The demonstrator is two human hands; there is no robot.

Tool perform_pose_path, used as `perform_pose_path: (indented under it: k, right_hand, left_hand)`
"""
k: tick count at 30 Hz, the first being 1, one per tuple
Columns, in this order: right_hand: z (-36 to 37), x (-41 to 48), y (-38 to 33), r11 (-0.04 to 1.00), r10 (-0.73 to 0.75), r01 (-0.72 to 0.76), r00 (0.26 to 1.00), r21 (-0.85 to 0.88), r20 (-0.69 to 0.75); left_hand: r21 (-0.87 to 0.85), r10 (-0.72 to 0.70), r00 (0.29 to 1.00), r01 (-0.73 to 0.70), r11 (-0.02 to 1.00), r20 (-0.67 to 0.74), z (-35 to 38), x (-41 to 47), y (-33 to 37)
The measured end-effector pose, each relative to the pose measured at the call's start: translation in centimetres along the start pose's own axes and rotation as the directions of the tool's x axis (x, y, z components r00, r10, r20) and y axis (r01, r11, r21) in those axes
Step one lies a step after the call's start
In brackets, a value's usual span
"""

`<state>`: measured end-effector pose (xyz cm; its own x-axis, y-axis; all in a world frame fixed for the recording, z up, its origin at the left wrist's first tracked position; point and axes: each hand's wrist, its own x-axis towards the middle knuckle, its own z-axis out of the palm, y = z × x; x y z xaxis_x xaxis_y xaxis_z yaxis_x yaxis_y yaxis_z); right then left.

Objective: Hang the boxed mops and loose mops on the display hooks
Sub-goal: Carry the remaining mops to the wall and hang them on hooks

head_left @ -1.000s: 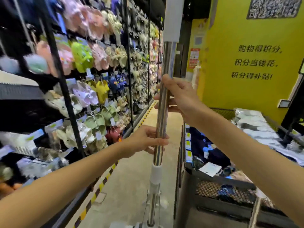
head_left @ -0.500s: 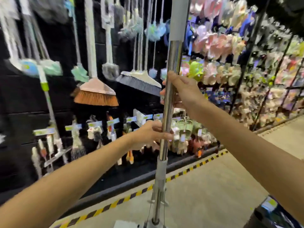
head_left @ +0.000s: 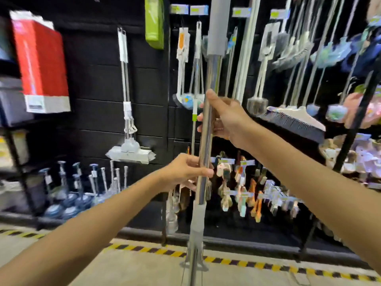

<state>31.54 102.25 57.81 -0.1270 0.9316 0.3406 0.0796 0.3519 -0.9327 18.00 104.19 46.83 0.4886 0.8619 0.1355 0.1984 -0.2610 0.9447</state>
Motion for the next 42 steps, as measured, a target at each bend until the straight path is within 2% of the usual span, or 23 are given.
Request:
perform_pose_path:
  k: [6, 10, 21, 31, 42]
  right_hand:
    - [14.5, 1.4, -1.5, 0.999, -0.039, 0.039, 0.991, 0.000, 0.129]
    - [23.4, 2.7, -2.7, 0.996, -0.082, 0.084, 0.984, -0.009, 0.158]
    - [40.7, 8.5, -2.6, 0.999, -0.042, 0.033, 0.969, 0.039, 0.244]
    - [51.3, 21.1, 2.1, 0.999, -0.007, -0.004, 0.954, 0.036, 0.301]
    - [57.4, 37.7, 4.8, 0.999, -0.047, 0.041, 0.978, 0.033, 0.202]
  left_hand:
    - [-0.013, -0.038, 0.989, 0.036, 0.999, -0.142, -10.9, -9.4, -1.9]
    - [-0.025, -0.056, 0.977, 0.052, 0.998, -0.206, -18.3, -14.4, -3.2]
    - [-0.006, -0.113, 0.951, 0.117, 0.993, -0.287, -34.5, -21.1, -7.6]
    - [-0.053, -0.176, 0.944, 0.168, 0.984, -0.278, -48.4, -17.7, -13.6]
    - [-0.016, -0.129, 0.962, 0.129, 0.991, -0.239, -64.2, -6.0, -17.5]
